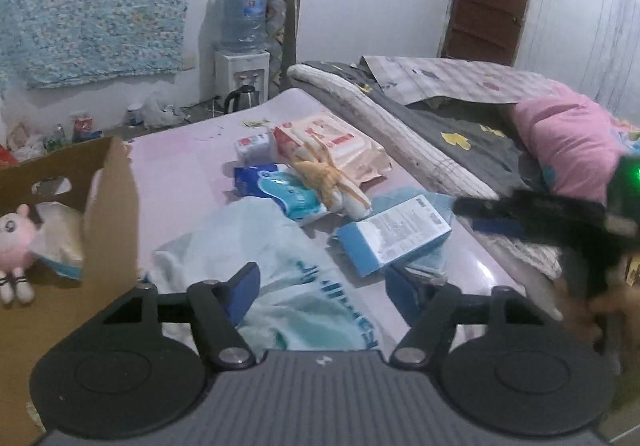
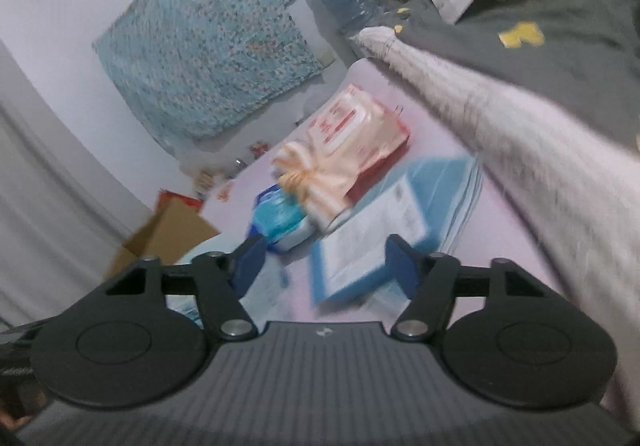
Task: Organize soft objects
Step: 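Move both grippers back over the bed toward the blue-white box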
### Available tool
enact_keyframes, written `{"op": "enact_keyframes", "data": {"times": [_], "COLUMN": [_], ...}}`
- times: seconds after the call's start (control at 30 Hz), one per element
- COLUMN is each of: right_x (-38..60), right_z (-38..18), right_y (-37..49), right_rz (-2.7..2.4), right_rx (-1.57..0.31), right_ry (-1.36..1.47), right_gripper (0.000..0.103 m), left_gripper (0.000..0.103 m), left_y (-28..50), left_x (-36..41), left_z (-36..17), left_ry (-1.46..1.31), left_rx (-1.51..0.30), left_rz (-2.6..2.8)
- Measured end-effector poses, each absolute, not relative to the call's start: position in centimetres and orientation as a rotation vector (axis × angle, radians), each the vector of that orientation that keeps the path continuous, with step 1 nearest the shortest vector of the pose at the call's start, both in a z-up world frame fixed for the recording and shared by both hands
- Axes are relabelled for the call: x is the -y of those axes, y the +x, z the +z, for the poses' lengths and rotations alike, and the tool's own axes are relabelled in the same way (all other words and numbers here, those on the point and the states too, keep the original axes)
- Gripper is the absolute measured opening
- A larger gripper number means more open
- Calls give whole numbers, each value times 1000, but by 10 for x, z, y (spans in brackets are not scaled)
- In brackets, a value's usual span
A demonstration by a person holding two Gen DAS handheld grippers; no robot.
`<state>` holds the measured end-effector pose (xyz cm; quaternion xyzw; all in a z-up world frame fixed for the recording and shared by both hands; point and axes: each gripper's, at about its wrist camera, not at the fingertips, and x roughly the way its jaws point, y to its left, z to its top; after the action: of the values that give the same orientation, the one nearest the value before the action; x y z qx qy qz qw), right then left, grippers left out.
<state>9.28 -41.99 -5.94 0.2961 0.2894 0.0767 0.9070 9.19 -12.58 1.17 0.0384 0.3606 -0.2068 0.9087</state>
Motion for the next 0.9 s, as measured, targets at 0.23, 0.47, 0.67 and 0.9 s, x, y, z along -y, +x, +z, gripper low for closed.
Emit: {"op": "enact_keyframes", "data": {"times": [0.23,0.47,0.67,0.9], "right_x": [421,405,405,413], "right_z": [-70,-84,-90,-101], "right_y": [187,233,209,125], "right_rz": [163,198,261,341], "right_rx": [-663,-735,-815,-853], "right_ry": [396,279,275,441], "right_gripper": [48,48,50,50], "left_gripper": [47,39,38,38], "left_y": [102,105,105,102], "left_x": [140,142,142,148], "left_z": [-6,-14,-14,-18], "left_ry": [71,62,34,23], "left_rx": [-794,-841,-839,-849], "left_rz": [-435,-433,-440,-486]}}
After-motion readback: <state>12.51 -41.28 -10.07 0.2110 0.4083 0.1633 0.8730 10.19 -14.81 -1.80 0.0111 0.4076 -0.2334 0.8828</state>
